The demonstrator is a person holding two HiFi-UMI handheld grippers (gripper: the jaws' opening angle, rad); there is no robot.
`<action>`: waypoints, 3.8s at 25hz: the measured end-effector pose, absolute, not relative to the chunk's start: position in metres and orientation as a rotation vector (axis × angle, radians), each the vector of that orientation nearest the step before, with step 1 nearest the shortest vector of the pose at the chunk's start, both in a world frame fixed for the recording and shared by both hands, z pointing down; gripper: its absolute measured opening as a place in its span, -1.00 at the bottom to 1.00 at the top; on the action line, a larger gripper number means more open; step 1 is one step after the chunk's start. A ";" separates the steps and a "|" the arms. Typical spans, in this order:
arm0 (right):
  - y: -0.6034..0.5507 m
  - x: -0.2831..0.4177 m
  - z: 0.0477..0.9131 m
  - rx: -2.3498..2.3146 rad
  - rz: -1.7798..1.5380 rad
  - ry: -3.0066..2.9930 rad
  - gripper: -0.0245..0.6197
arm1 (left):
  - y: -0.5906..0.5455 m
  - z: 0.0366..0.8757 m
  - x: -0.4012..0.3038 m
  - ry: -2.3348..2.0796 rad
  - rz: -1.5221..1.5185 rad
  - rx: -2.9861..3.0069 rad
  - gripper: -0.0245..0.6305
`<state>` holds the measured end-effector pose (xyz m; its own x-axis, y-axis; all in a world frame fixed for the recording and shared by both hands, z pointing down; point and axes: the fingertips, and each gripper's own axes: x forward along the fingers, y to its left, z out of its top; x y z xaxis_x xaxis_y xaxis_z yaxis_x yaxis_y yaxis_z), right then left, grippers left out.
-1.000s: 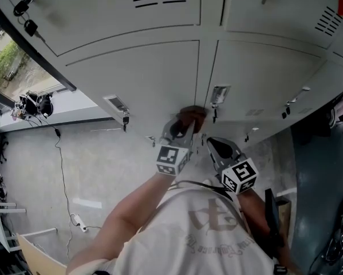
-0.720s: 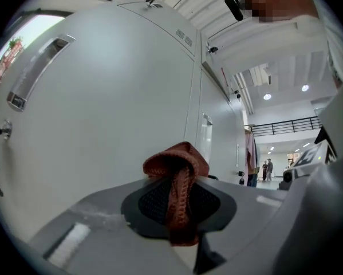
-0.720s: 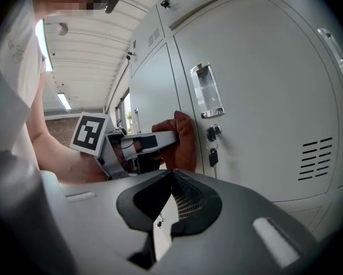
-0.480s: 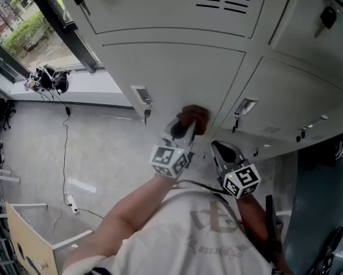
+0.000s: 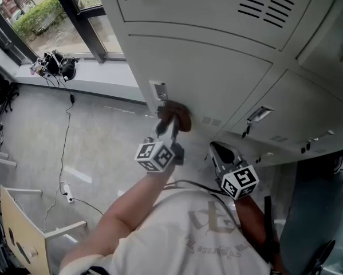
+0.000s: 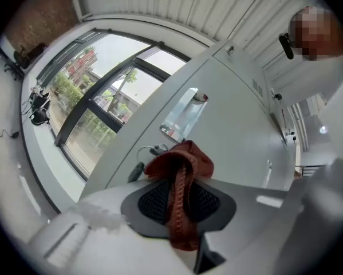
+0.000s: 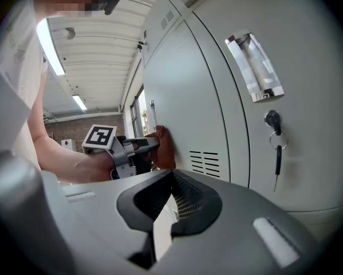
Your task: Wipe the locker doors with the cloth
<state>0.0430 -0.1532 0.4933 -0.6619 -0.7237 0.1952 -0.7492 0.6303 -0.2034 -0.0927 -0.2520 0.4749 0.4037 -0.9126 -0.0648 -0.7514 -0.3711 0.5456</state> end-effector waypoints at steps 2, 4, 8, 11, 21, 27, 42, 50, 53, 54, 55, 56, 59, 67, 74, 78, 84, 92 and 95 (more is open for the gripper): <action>-0.153 0.039 0.494 1.235 0.409 -2.749 -0.90 | -0.254 0.490 -0.105 -1.447 -0.478 2.188 -0.70; -0.152 0.036 0.494 1.229 0.405 -2.743 -0.90 | -0.254 0.509 -0.119 -1.484 -0.424 2.158 -0.70; -0.151 0.034 0.493 1.233 0.404 -2.731 -0.90 | -0.254 0.526 -0.156 -1.605 -0.332 2.164 -0.71; -0.150 0.033 0.496 1.239 0.412 -2.728 -0.90 | -0.258 0.512 -0.181 -1.711 -0.249 2.286 -0.71; -0.149 0.025 0.496 1.248 0.429 -2.716 -0.90 | -0.263 0.440 -0.173 -1.817 0.073 2.735 -0.71; -0.150 0.031 0.499 1.272 0.436 -2.706 -0.90 | -0.261 0.401 -0.172 -1.934 0.043 2.826 -0.71; -0.153 0.042 0.498 1.329 0.441 -2.693 -0.90 | -0.236 0.391 -0.075 -1.744 0.770 3.373 -0.72; -0.158 0.047 0.488 1.318 0.387 -2.711 -0.90 | -0.225 0.395 -0.020 -1.585 0.789 3.452 -0.71; -0.157 0.057 0.487 1.345 0.371 -2.697 -0.90 | -0.221 0.396 0.002 -1.520 0.791 3.481 -0.71; -0.157 0.061 0.487 1.357 0.369 -2.690 -0.90 | -0.220 0.396 0.009 -1.501 0.779 3.489 -0.71; -0.157 0.066 0.487 1.369 0.368 -2.684 -0.90 | -0.219 0.397 0.015 -1.485 0.766 3.493 -0.71; -0.157 0.070 0.487 1.379 0.368 -2.679 -0.90 | -0.217 0.398 0.021 -1.470 0.750 3.495 -0.71; -0.154 0.080 0.485 1.398 0.360 -2.666 -0.90 | -0.214 0.401 0.036 -1.430 0.700 3.490 -0.71; -0.151 0.098 0.482 1.433 0.309 -2.610 -0.90 | -0.207 0.404 0.070 -1.318 0.624 3.513 -0.72; -0.162 0.085 0.465 1.276 0.156 -2.582 -0.90 | -0.213 0.368 0.073 -1.356 0.343 3.473 -0.72; -0.158 0.073 0.457 1.218 0.131 -2.589 -0.90 | -0.211 0.361 0.067 -1.381 0.260 3.380 -0.72; -0.159 0.053 0.453 1.128 0.084 -2.595 -0.90 | -0.217 0.354 0.044 -1.450 0.242 3.324 -0.72; -0.164 0.037 0.451 1.085 0.071 -2.610 -0.90 | -0.227 0.359 0.006 -1.548 0.258 3.235 -0.72; -0.166 0.034 0.454 1.079 0.072 -2.604 -0.90 | -0.232 0.366 -0.011 -1.572 0.372 3.273 -0.71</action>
<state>0.0339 -0.1662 0.4540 -0.6631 -0.6806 0.3116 -0.6968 0.7134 0.0751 -0.0109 -0.2319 0.3659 0.6332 -0.7730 -0.0383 -0.6738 -0.5262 -0.5188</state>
